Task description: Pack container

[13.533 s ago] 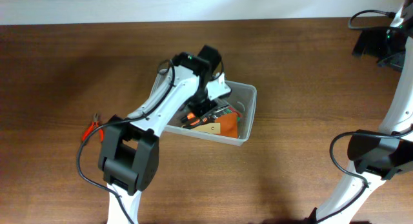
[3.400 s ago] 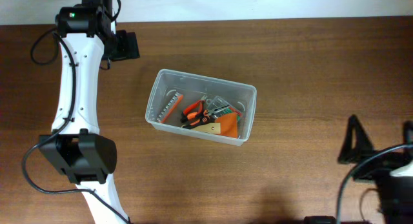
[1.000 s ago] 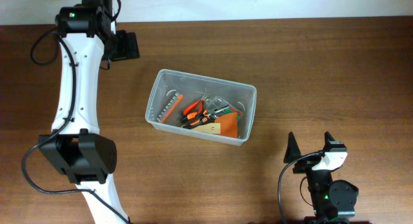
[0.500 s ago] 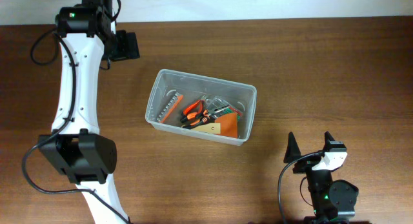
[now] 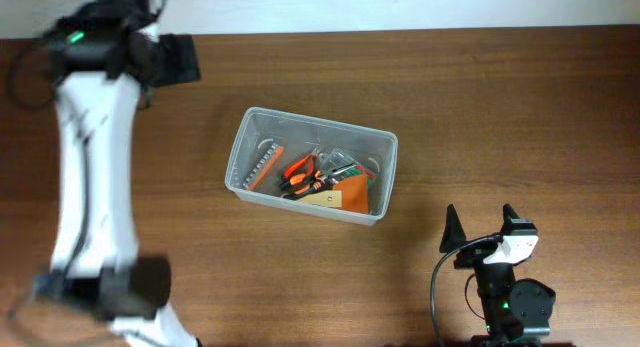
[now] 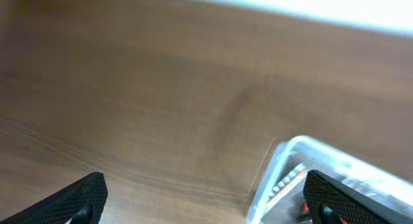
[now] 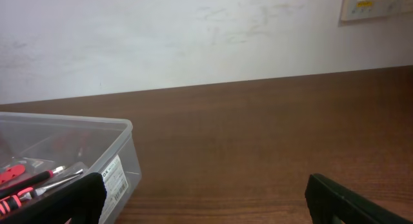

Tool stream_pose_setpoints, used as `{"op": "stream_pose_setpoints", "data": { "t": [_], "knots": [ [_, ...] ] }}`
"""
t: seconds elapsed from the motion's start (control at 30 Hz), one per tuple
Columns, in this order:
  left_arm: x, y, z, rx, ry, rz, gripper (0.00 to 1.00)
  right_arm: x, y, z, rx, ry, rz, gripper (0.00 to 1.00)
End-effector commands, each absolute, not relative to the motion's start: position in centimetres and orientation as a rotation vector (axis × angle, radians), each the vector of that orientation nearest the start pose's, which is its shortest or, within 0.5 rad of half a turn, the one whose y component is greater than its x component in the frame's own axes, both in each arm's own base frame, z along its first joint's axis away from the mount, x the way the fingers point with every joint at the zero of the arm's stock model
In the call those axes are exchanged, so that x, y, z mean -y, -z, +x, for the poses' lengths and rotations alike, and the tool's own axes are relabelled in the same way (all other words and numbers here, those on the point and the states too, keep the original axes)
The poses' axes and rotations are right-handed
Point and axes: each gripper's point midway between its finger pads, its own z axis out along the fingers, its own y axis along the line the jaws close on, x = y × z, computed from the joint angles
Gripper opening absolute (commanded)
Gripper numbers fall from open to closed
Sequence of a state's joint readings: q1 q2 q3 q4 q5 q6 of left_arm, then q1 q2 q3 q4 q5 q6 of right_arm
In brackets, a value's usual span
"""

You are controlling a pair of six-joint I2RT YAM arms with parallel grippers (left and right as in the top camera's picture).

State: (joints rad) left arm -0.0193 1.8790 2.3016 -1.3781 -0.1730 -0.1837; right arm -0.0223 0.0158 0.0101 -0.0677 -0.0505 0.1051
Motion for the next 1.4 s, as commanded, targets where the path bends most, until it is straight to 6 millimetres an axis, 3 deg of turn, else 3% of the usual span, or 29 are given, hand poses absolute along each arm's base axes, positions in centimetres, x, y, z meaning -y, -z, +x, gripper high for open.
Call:
{"op": "stream_pose_setpoints", "data": {
  "t": [0.0, 0.1, 0.23, 0.33, 0.43, 0.53, 0.63, 0.77, 1.13, 1.37],
  "knots": [
    [-3.0, -43.1, 37.2, -2.203, -0.122, -0.302, 0.99, -0.5, -15.6, 24.6, -1.646, -0.110, 0.061, 0.99],
    [-3.2, -48.0, 31.8, -2.057, -0.103, -0.307, 0.99, -0.5, -15.6, 24.6, -1.646, -0.110, 0.061, 0.99],
    [-3.6, -52.0, 24.9, -1.900, -0.090, -0.318, 0.99, -0.5, -15.6, 24.6, -1.646, -0.110, 0.061, 0.99],
    [-3.7, -52.9, 20.8, -1.833, -0.083, -0.322, 0.99, -0.5, -15.6, 24.6, -1.646, -0.110, 0.061, 0.99],
    [-3.8, -51.9, 17.8, -1.818, -0.080, -0.321, 0.99, -0.5, -15.6, 24.6, -1.646, -0.110, 0.061, 0.99],
    [-3.8, -49.3, 15.9, -1.847, -0.082, -0.320, 0.99, -0.5, -15.6, 24.6, -1.646, -0.110, 0.061, 0.99],
    [-3.6, -45.0, 15.2, -1.889, -0.077, -0.312, 0.99, -0.5, -15.6, 24.6, -1.646, -0.110, 0.061, 0.99],
    [-3.2, -40.7, 16.3, -1.889, -0.056, -0.304, 0.99, -0.5, -15.6, 24.6, -1.646, -0.110, 0.061, 0.99],
    [-2.0, -26.2, 20.5, -1.941, 0.016, -0.262, 0.99, -0.5, -15.6, 24.6, -1.646, -0.110, 0.061, 0.99],
    [-2.5, -20.3, 20.5, -1.946, 0.001, -0.292, 0.99, -0.5, -15.6, 24.6, -1.646, -0.110, 0.061, 0.99]
  ]
}}
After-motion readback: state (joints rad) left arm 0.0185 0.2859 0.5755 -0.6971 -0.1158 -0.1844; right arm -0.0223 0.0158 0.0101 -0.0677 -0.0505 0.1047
